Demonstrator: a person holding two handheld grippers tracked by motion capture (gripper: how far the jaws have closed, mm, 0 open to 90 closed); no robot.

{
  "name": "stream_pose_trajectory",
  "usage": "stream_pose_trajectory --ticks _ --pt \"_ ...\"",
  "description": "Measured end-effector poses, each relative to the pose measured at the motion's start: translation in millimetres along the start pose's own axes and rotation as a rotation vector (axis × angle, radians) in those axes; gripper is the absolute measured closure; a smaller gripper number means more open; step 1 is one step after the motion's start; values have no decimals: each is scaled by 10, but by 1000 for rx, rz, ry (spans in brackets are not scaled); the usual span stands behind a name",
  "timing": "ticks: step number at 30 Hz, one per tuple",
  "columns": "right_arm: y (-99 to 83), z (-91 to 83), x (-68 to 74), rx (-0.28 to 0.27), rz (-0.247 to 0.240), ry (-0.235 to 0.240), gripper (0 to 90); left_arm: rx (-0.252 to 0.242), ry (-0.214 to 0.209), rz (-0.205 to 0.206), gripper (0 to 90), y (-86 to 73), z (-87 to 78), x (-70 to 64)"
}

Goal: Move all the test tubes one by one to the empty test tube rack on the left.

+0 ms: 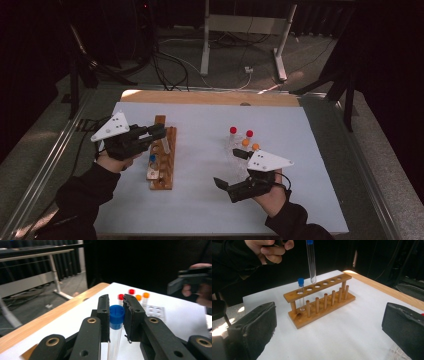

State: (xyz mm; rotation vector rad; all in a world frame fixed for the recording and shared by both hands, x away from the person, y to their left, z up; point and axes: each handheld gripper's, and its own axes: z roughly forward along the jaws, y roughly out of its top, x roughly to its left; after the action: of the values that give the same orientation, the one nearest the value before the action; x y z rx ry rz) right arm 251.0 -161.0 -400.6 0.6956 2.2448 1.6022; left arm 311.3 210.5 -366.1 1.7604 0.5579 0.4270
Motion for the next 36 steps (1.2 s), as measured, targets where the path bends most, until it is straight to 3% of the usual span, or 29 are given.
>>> stream_pose_trajectory --ticks 7,9,14,36 --pt "-11 -17 -12 -1 0 -7 0 18 48 -15 778 -88 -96 118" --pt "-18 -16 -11 3 -1 -9 0 16 45 -35 778 -119 -116 147" --pt "-33 -14 -19 5 6 -1 0 41 69 -38 778 -225 -119 185" --pt "-55 -14 -9 10 3 4 0 98 66 -113 777 -718 22 243"
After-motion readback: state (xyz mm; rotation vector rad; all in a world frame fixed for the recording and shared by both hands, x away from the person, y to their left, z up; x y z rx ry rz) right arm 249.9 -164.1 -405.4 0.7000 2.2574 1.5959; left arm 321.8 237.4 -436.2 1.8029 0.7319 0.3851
